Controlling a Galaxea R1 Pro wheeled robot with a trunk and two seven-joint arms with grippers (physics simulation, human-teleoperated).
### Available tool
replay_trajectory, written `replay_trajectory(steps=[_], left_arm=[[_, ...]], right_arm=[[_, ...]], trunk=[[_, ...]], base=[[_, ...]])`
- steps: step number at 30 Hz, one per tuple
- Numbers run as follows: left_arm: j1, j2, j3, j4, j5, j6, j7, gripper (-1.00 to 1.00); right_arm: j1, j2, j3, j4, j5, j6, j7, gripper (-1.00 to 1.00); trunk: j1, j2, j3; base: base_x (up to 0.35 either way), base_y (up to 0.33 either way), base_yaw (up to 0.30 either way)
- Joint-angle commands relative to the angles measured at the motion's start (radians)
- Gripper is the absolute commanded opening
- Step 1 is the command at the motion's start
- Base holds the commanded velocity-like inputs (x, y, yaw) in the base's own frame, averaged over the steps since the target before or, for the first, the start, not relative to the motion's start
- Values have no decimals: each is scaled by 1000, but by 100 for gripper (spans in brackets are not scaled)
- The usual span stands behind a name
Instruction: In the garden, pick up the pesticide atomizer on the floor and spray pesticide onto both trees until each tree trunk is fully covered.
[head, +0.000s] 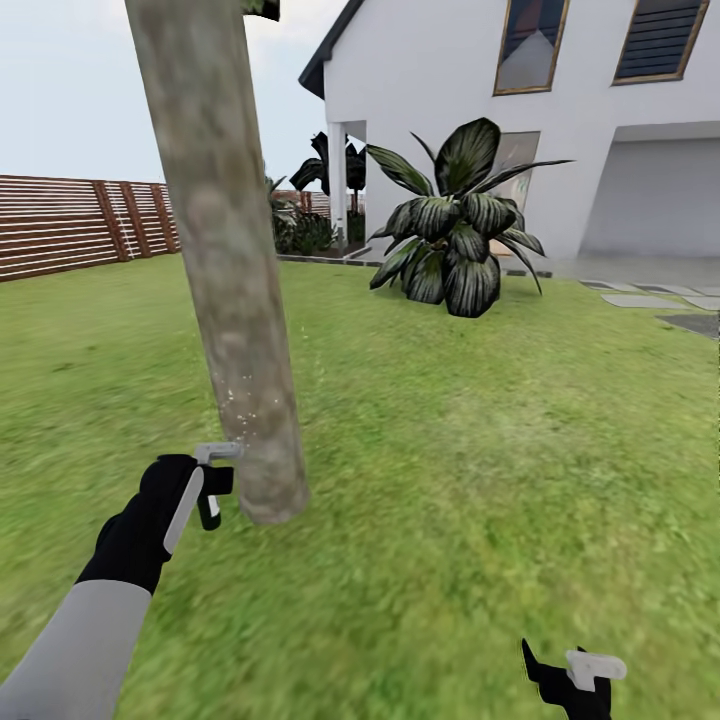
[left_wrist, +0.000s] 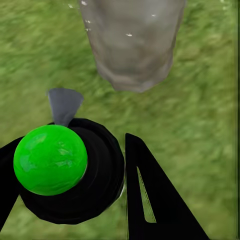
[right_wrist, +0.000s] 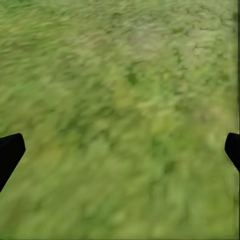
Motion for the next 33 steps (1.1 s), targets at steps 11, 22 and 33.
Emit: replay_trajectory(steps=[11,22,33], left_arm=[[-7,-4,-20,-47,2,9,3,-100],[-15,-55,-9,-128,5,21,3,-100],[-48,-86,-5,-186,8,28,1,-100]], right_arm=[[0,0,0,0,1,0,-1,100],[0,0,-1,0,1,0,0,100],[0,0,-1,0,1,0,0,100]], trunk=[[0,0,0],[0,0,0],[0,0,0]], base=[[-5,-216,137],[-1,-2,4],[-105,0,0]])
